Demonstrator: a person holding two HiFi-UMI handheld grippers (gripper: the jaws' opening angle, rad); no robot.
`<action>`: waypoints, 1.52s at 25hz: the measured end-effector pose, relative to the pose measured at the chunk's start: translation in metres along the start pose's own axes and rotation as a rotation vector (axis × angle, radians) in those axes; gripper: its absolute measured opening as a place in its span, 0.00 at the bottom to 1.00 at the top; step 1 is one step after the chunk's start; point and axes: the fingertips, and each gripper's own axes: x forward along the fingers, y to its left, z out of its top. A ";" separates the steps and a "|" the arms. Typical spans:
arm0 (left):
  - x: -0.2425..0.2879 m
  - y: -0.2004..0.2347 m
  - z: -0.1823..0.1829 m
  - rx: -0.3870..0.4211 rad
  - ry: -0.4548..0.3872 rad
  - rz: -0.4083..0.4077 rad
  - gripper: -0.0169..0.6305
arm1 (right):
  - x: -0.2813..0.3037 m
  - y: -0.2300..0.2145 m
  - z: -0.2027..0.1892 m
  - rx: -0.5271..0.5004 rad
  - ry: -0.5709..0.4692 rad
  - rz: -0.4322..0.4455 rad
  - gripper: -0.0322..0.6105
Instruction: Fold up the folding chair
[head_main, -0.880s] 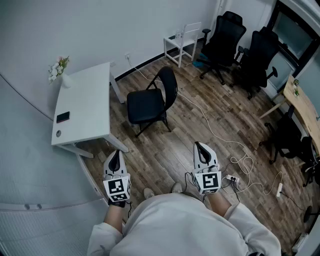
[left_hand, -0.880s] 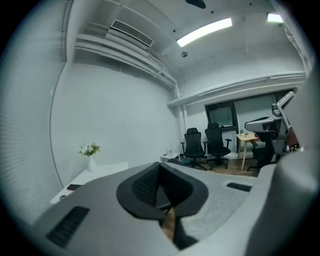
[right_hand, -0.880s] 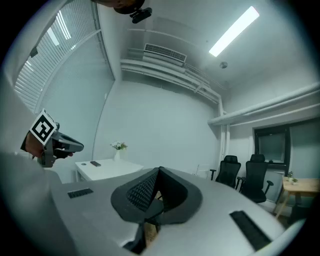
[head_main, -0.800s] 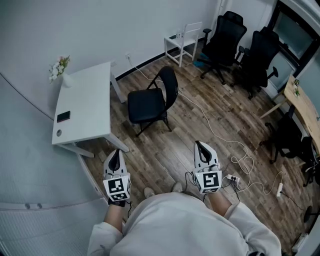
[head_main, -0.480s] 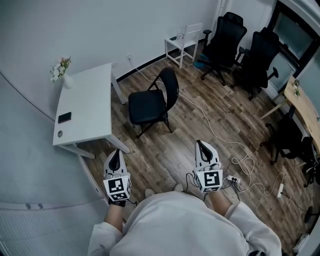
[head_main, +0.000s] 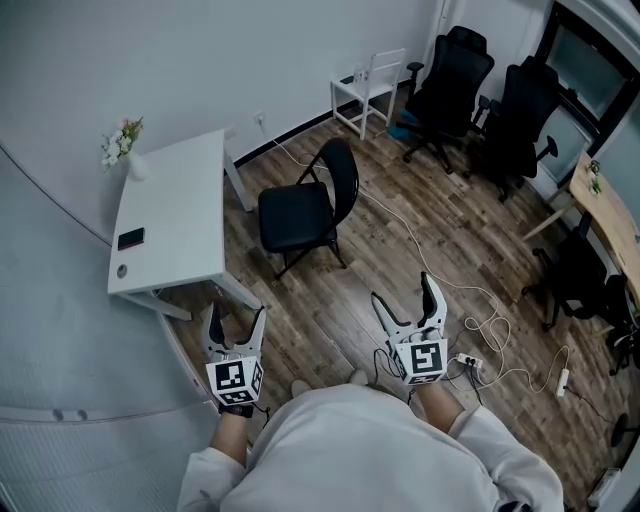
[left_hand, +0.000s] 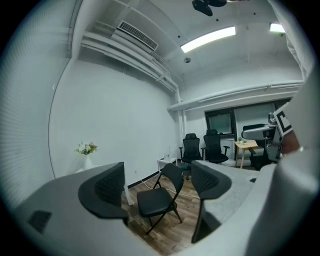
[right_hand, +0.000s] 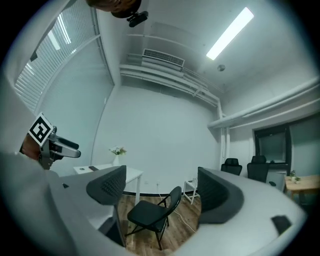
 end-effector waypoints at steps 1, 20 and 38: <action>0.000 0.001 0.000 -0.002 0.001 0.006 0.66 | 0.000 -0.003 0.000 -0.002 -0.002 -0.008 0.72; 0.055 -0.017 -0.017 -0.004 0.071 0.038 0.66 | 0.050 -0.037 -0.030 -0.020 0.025 0.084 0.73; 0.261 0.107 -0.015 -0.002 0.097 -0.093 0.66 | 0.264 -0.036 -0.014 -0.049 0.025 -0.025 0.72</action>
